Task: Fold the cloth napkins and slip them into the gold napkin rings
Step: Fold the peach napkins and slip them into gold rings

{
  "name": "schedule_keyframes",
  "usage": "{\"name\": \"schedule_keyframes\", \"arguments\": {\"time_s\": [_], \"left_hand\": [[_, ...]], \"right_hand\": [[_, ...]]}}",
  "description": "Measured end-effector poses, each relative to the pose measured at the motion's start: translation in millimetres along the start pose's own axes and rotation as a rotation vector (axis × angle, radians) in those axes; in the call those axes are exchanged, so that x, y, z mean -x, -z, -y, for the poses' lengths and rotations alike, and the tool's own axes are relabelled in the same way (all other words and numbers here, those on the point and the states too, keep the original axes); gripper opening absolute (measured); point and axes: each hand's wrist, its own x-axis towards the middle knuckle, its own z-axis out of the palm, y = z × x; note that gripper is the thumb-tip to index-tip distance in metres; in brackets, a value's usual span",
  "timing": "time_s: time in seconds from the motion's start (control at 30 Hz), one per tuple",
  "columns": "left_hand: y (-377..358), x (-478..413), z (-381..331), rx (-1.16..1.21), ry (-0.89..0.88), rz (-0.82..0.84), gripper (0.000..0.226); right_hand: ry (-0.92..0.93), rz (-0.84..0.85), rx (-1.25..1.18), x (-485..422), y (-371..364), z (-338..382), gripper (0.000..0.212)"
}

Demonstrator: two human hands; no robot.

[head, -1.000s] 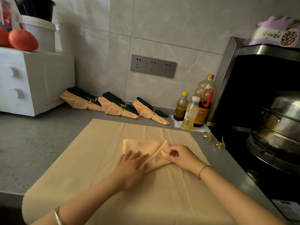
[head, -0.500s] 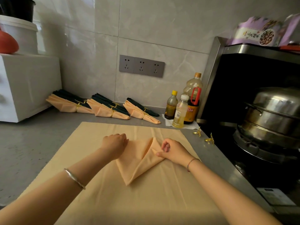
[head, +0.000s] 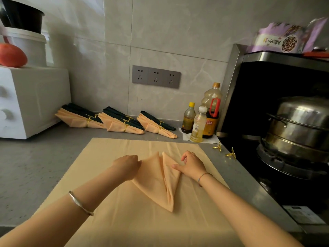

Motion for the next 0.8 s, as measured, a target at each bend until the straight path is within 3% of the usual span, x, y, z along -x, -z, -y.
{"name": "schedule_keyframes", "arguments": {"time_s": [0.1, 0.27, 0.4, 0.6, 0.8], "left_hand": [[2, 13, -6, 0.021, 0.018, 0.051, 0.028], [-3, 36, -28, 0.074, -0.060, 0.225, 0.037], [-15, 36, -29, -0.028, -0.194, 0.027, 0.058], [-37, 22, -30, 0.093, -0.358, 0.079, 0.064], [-44, 9, -34, 0.022, -0.479, -0.026, 0.104]], "right_hand": [[-0.037, 0.030, -0.036, 0, -2, 2, 0.043], [-0.054, 0.018, -0.095, -2, -2, 4, 0.030], [-0.052, -0.025, -0.101, 5, -10, 4, 0.025], [0.048, -0.127, -0.027, 17, -18, 5, 0.025], [0.139, -0.235, 0.072, 19, -24, 4, 0.026]]}}
